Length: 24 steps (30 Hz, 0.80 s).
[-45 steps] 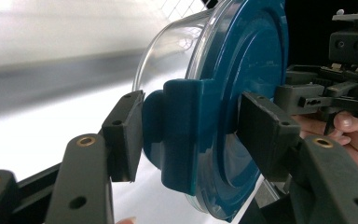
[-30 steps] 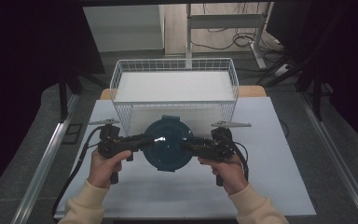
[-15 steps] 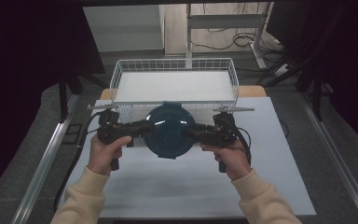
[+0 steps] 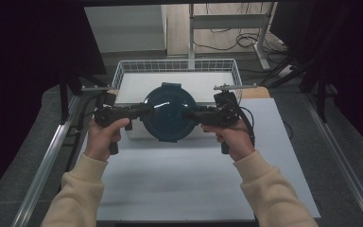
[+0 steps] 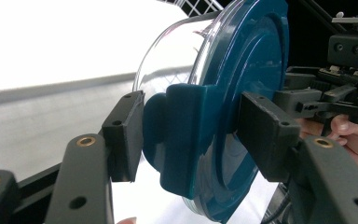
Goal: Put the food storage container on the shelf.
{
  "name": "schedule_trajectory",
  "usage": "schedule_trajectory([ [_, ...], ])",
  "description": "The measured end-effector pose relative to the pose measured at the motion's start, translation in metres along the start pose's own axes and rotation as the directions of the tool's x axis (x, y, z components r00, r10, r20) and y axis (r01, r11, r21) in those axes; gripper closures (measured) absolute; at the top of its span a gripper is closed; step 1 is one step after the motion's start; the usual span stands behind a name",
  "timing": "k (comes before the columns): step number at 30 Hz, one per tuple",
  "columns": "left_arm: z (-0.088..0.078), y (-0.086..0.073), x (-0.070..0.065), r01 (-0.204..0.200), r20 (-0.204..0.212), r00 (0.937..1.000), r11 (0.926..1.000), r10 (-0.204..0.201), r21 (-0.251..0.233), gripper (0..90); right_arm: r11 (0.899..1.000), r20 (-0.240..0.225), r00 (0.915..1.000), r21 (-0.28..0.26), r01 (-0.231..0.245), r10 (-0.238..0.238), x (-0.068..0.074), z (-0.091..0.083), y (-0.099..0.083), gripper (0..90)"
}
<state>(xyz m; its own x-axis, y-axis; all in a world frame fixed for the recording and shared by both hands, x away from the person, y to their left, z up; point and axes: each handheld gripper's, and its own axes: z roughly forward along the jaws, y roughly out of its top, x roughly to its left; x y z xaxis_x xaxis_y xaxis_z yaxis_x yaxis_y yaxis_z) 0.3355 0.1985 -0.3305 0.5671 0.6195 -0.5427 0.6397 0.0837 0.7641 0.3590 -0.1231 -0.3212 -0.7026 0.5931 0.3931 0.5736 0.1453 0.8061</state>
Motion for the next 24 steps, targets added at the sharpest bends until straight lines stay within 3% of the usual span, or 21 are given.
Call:
schedule_trajectory([
  [11,0.000,0.029,-0.002,-0.020,0.005,0.9998,0.9997,0.020,-0.013,42.9,0.999,0.003,0.9994,-0.003,0.034,-0.034,-0.001,-0.003,0.032,39.4],
  [24,0.014,0.071,0.014,0.018,0.011,0.9998,0.9998,-0.018,0.006,42.8,1.000,0.006,0.9997,0.010,0.023,-0.023,-0.020,0.007,0.073,39.4],
])
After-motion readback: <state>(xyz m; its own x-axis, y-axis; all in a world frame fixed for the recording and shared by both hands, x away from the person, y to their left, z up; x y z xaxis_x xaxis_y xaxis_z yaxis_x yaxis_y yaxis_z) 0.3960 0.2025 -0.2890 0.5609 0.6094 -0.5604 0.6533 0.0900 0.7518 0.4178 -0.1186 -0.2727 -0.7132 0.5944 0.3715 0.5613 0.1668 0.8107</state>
